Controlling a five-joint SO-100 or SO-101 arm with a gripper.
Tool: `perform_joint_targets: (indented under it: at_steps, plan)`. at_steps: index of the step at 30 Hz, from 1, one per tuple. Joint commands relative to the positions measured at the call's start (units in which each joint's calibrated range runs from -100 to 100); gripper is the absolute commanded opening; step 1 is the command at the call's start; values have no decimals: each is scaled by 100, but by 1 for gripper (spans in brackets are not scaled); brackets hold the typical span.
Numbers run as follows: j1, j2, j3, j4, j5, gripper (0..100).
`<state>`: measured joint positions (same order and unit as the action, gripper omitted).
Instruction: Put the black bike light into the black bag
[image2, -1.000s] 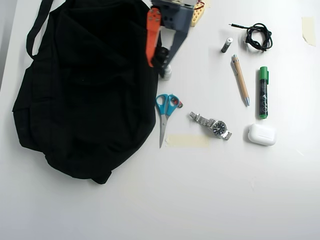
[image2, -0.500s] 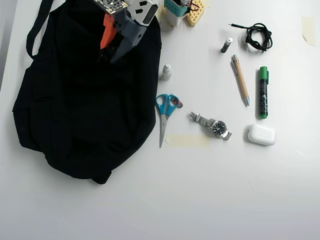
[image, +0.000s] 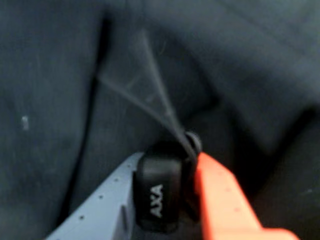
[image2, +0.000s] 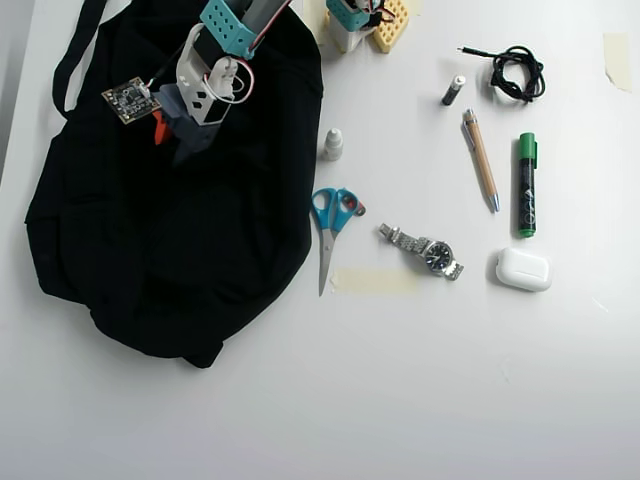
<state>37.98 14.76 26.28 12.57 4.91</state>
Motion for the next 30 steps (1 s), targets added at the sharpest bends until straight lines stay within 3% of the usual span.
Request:
perform_joint_targets:
  at_steps: [1, 2, 3, 5, 7, 8, 9, 12, 14, 17, 21, 30]
  plan:
    - [-253, -281, -274, 242, -8, 50]
    - [-545, -829, -427, 983, -265, 68]
    - [-732, -1393, -535, 1740, -302, 70]
    - [-1061, -3277, -651, 3722, -307, 57]
    - [-1487, -4472, -570, 4333, -580, 32]
    - [-1928, -4846, -660, 4342, -585, 13]
    - [-2377, -5211, -786, 4342, -585, 2]
    - [-3865, -6041, -544, 4273, -559, 2]
    - [-4509, -6265, 139, 3644, -533, 2]
    - [-4793, -6671, 1325, 2386, -564, 2]
    - [-4957, -7568, 2835, 1534, -580, 2]
    - [-4913, -9028, 5045, 1413, -559, 2]
